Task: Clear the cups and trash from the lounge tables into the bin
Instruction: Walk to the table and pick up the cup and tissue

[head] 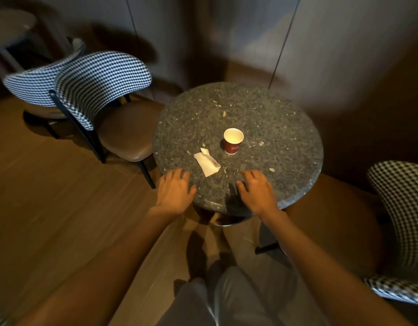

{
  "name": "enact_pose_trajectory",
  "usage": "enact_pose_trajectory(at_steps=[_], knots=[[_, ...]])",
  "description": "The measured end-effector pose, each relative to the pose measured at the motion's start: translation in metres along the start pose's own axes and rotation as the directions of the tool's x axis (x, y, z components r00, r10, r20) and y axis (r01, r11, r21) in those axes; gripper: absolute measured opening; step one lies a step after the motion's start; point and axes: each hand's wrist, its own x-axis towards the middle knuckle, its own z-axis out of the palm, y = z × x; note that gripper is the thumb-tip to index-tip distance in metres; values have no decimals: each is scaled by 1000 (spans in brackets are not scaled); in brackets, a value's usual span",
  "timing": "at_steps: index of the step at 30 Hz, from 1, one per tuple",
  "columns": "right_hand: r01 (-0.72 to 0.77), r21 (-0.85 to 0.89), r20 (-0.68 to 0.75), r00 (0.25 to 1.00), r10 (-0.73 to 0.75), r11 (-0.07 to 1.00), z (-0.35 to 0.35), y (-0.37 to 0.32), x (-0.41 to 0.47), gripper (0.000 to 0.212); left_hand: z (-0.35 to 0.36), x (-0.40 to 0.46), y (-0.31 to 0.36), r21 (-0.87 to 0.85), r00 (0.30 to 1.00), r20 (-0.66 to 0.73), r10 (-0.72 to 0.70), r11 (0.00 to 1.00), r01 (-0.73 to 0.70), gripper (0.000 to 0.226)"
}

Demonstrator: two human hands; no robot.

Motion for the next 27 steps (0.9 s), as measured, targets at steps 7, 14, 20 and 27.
enact_pose_trajectory(at_steps=[7,14,20,27], knots=[[-64,35,42,997,63,997,8,28,72,47,18,95,4,-20,997,64,39,999,-38,59],[-210,360,160,974,161,909,18,54,154,89,32,158,-2,-87,995,96,-12,996,21,48],[-240,517,112,971,213,821,54,72,193,99,49,173,-11,-75,993,105,-46,996,54,59],[-291,613,171,956,237,734,66,66,225,82,71,174,-19,-80,985,156,-70,993,83,56]])
